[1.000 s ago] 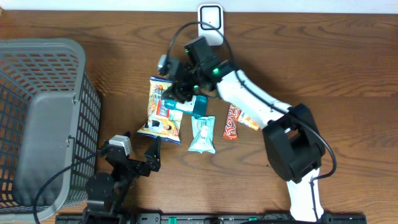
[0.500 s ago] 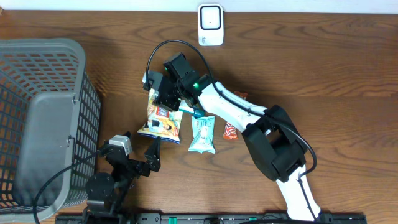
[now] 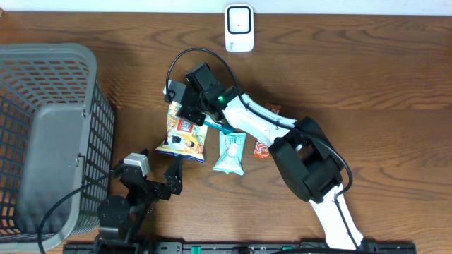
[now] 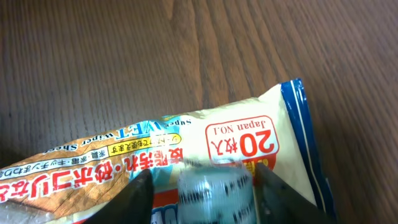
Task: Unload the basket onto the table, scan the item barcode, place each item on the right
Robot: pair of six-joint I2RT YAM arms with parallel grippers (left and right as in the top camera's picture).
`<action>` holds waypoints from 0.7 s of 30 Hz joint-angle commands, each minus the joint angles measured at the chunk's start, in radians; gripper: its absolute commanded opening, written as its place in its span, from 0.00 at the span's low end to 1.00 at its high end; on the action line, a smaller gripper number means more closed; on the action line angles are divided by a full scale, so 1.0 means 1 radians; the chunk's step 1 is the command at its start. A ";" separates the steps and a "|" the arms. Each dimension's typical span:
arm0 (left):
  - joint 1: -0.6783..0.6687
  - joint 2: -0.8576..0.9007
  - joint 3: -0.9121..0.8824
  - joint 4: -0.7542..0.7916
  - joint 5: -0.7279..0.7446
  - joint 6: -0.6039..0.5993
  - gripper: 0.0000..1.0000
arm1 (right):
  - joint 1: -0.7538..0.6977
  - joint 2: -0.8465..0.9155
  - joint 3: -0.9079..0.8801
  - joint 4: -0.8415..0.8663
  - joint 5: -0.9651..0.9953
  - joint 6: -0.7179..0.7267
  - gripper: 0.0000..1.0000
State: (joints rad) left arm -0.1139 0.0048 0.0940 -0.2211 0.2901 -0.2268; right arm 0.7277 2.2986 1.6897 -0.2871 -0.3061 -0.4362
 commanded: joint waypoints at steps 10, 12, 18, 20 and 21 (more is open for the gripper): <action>0.003 -0.001 -0.015 -0.025 0.016 0.020 0.98 | -0.003 0.029 0.170 -0.239 0.082 0.013 0.13; 0.003 -0.001 -0.015 -0.025 0.016 0.020 0.98 | -0.007 0.029 0.235 -0.307 0.105 0.016 0.10; 0.003 -0.001 -0.015 -0.025 0.016 0.020 0.98 | -0.018 0.029 0.418 -0.521 0.204 0.021 0.06; 0.003 -0.001 -0.015 -0.025 0.016 0.020 0.98 | -0.024 0.029 0.453 -0.572 0.189 0.024 0.22; 0.003 -0.001 -0.015 -0.025 0.016 0.020 0.98 | -0.026 0.029 0.457 -0.584 0.164 0.024 0.29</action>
State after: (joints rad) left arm -0.1139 0.0048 0.0940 -0.2211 0.2901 -0.2268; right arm 0.7147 2.3154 2.1006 -0.8371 -0.1440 -0.4236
